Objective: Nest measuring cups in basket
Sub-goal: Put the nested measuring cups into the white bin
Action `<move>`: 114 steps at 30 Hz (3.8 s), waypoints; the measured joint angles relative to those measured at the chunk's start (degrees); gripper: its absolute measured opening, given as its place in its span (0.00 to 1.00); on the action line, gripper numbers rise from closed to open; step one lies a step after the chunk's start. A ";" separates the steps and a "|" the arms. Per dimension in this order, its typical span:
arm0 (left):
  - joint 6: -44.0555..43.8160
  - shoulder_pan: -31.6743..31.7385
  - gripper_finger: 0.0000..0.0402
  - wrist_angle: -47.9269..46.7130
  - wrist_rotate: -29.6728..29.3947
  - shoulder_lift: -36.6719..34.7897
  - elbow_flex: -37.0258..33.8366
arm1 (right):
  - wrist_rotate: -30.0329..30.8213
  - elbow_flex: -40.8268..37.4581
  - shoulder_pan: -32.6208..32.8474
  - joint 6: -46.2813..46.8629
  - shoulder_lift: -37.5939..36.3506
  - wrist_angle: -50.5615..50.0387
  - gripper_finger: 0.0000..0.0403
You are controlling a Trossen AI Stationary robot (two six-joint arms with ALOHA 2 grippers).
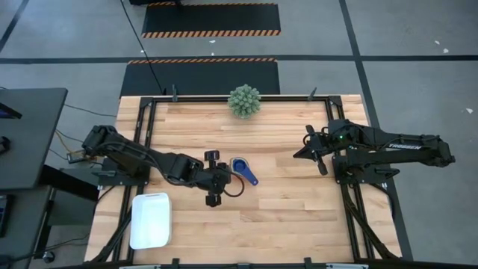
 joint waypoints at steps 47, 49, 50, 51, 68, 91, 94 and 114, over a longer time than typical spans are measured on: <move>1.07 1.40 0.01 0.00 0.29 2.46 -0.04 | -7.99 -11.47 0.04 8.53 -1.73 8.18 0.03; 1.72 1.36 0.01 0.03 0.27 2.46 -0.04 | -7.99 -11.47 0.04 8.54 -1.73 8.47 0.03; 2.61 1.28 0.01 0.05 0.27 2.46 -0.04 | -7.99 -11.47 0.04 8.55 -1.73 8.83 0.03; 4.04 1.13 0.01 0.05 0.27 2.46 -0.04 | -7.99 -11.47 0.04 8.53 -1.73 8.99 0.03; 8.74 -0.36 0.01 11.68 -0.76 8.66 -0.02 | -7.99 -11.47 0.04 8.55 -1.73 9.23 0.03; -10.50 3.27 0.10 11.58 2.79 10.02 -0.02 | -7.97 -11.45 0.04 8.55 -1.62 11.17 0.03; -12.14 3.91 0.18 11.50 3.00 10.02 -0.02 | -7.97 -11.45 0.04 8.55 -1.62 11.17 0.03; -2.29 3.75 0.82 11.99 3.67 10.00 -0.02 | -7.98 -11.45 0.04 8.55 -1.62 11.19 0.03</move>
